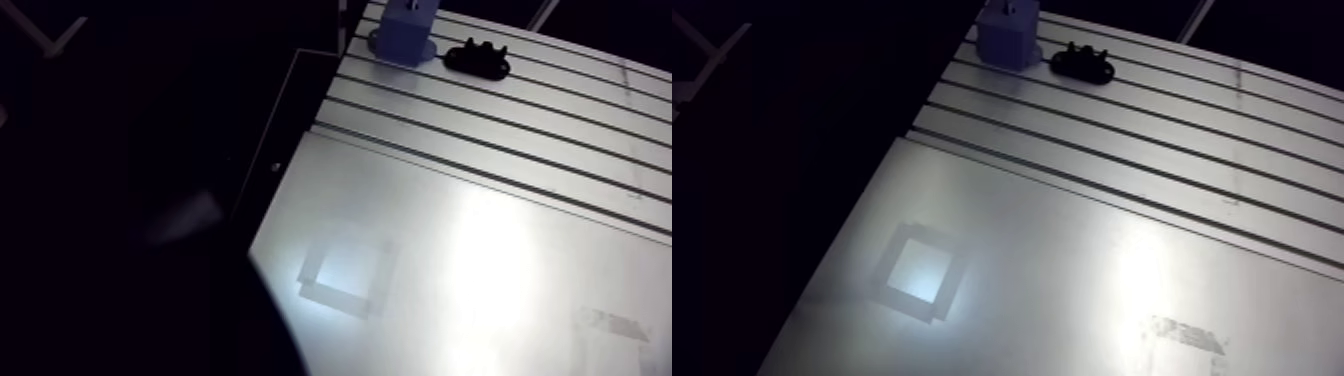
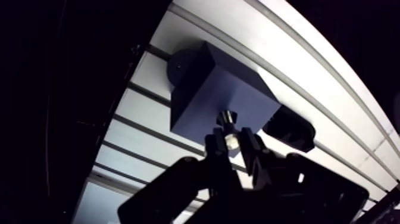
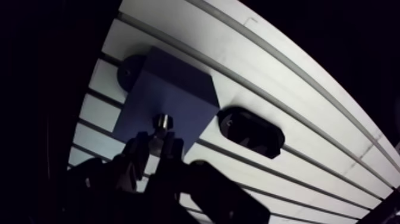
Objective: Pick up the M10 bolt and insert it into the hex recess until seated.
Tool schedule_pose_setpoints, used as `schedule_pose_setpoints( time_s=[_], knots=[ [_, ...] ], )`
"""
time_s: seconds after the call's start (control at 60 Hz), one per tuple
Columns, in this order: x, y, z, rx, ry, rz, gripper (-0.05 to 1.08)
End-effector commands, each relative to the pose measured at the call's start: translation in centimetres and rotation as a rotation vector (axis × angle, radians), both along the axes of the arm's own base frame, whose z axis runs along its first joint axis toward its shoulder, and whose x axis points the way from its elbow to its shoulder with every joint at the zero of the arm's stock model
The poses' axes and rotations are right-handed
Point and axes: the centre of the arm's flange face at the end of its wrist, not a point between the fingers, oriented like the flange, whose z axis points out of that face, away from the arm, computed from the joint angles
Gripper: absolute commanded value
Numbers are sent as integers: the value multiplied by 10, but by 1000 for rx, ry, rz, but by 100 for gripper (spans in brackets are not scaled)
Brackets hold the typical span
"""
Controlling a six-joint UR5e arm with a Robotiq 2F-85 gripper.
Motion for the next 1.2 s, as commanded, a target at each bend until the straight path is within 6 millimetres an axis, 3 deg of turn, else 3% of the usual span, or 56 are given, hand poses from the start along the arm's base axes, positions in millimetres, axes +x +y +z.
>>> schedule_pose_setpoints(
  time_s=[0.017,0.033,0.067,0.233,0.633,0.717,0.883,0.9,0.917,0.95,0.967,0.983,1.117,1.2],
  knots=[
    [0,0,-2,0,-4,1,36],
    [1,0,-3,2,-5,2,26],
    [1,1,-3,2,-6,2,20],
    [2,1,-5,4,-11,4,2],
    [1,2,-2,1,-6,1,1],
    [0,1,7,-10,6,-5,2],
    [0,-1,33,-22,47,-30,34],
    [0,0,38,-21,54,-49,47],
    [0,0,38,-21,54,-49,47],
    [0,1,42,-12,66,-103,71],
    [0,1,42,-12,66,-103,71],
    [0,2,44,-10,69,-129,79],
    [2,7,41,8,65,-233,88],
    [5,8,37,7,63,-288,100]
  ],
)
